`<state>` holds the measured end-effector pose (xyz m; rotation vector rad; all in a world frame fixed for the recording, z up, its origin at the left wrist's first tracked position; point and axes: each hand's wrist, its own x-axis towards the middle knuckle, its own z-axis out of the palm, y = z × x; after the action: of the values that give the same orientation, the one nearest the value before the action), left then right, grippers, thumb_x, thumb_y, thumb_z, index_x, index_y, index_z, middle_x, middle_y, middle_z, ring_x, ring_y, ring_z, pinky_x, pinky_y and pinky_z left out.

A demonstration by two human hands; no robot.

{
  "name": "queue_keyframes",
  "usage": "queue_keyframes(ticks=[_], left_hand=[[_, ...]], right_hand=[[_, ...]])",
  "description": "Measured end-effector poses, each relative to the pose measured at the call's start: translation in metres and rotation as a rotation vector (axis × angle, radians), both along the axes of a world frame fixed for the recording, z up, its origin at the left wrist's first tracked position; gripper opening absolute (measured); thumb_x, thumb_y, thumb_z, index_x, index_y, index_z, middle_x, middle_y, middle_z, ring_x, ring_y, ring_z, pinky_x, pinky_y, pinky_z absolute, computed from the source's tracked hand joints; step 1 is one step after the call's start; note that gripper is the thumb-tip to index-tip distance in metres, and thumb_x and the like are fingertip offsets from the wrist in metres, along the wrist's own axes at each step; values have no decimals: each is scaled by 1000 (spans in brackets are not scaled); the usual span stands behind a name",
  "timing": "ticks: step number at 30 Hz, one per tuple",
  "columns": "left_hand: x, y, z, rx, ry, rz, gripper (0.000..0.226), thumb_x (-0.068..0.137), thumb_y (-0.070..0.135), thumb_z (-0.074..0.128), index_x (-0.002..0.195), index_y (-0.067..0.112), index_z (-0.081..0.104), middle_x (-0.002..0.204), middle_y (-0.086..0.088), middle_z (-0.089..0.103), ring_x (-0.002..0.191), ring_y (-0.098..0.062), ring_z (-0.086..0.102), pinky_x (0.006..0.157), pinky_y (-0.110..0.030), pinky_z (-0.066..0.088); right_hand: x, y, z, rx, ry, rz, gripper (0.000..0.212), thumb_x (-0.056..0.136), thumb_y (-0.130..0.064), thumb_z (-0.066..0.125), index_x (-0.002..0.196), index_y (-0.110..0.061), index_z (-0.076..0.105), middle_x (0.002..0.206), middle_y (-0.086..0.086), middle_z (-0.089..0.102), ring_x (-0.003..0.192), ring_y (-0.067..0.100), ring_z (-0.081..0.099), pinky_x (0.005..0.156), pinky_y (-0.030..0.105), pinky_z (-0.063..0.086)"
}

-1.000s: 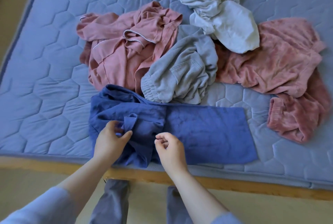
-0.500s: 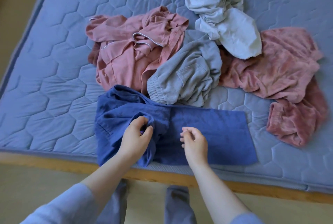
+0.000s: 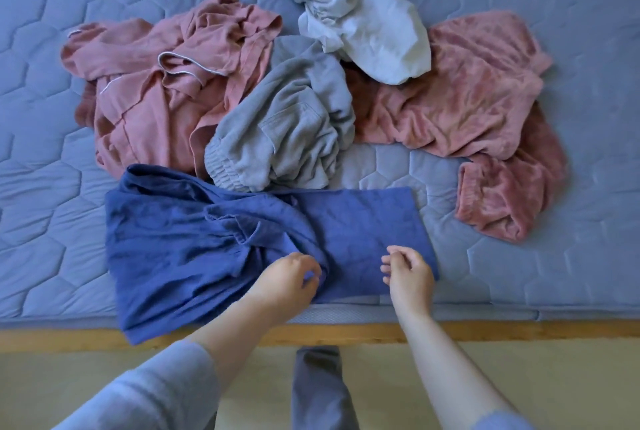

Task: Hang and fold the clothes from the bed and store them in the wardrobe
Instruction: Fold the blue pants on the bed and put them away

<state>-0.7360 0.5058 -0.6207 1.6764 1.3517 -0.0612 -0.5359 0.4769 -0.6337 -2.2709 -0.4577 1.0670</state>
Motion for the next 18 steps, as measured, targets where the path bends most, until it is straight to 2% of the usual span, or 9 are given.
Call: queue_keyframes(ticks=[2, 3, 6, 7, 9, 11, 14, 16, 18], left_hand=[[-10, 2, -4, 38, 48, 37, 21, 93, 15, 49, 105, 12, 66, 107, -3, 63, 100, -25, 59, 82, -34, 45], [-18, 4, -5, 67, 60, 73, 19, 93, 14, 50, 101, 9, 66, 103, -5, 63, 98, -26, 59, 79, -35, 45], [-48, 14, -7, 188, 117, 211, 8, 88, 10, 58, 92, 9, 65, 94, -5, 61, 87, -28, 60, 70, -35, 45], [-58, 18, -8, 216, 143, 260, 8, 86, 9, 61, 92, 10, 65, 96, -6, 60, 84, -29, 60, 70, -37, 47], [-78, 27, -12, 238, 207, 364, 16, 82, 8, 65, 97, 13, 59, 104, -6, 54, 79, -29, 59, 68, -40, 49], [-96, 36, -19, 233, 281, 440, 31, 80, 11, 69, 105, 15, 51, 114, -6, 45, 74, -28, 59, 65, -40, 48], [-107, 50, -27, 139, 255, 547, 50, 82, 33, 72, 121, 20, 44, 117, -2, 42, 82, -21, 57, 72, -36, 47], [-103, 60, -30, 13, 191, 677, 55, 84, 46, 67, 126, 20, 43, 109, 2, 53, 82, -20, 63, 75, -38, 53], [-97, 69, -30, -57, 138, 777, 46, 85, 39, 68, 120, 18, 47, 89, 0, 63, 66, -16, 69, 68, -38, 57]], right_hand=[[-4, 1, -3, -7, -24, 90, 17, 92, -7, 53, 93, -16, 67, 88, 8, 71, 77, 20, 66, 75, 39, 55], [-9, 3, -2, -4, -32, 156, 16, 90, -8, 56, 92, -18, 68, 88, 5, 72, 82, 22, 67, 79, 38, 55], [-36, 13, 1, 20, -35, 382, 14, 87, -11, 62, 94, -19, 72, 78, -12, 68, 78, 9, 64, 70, 8, 45], [-48, 18, 2, 27, -28, 462, 14, 87, -12, 63, 95, -19, 73, 78, -13, 67, 75, 6, 63, 67, 4, 41], [-73, 26, 2, 40, -16, 612, 17, 85, -15, 64, 100, -18, 73, 86, -6, 69, 77, 9, 62, 70, 11, 45], [-99, 33, 0, 41, -20, 739, 24, 87, -20, 64, 110, -18, 70, 104, -3, 68, 87, 13, 64, 81, 24, 50], [-125, 43, -7, 11, -63, 854, 40, 90, -28, 62, 129, -20, 59, 127, -2, 60, 112, 17, 58, 94, 33, 48], [-133, 48, -12, -49, -45, 864, 35, 90, -28, 62, 124, -19, 61, 121, 0, 63, 110, 19, 59, 91, 36, 50], [-133, 48, -14, -61, -12, 827, 13, 89, -26, 63, 100, -18, 67, 92, -2, 69, 89, 20, 63, 77, 38, 53]])
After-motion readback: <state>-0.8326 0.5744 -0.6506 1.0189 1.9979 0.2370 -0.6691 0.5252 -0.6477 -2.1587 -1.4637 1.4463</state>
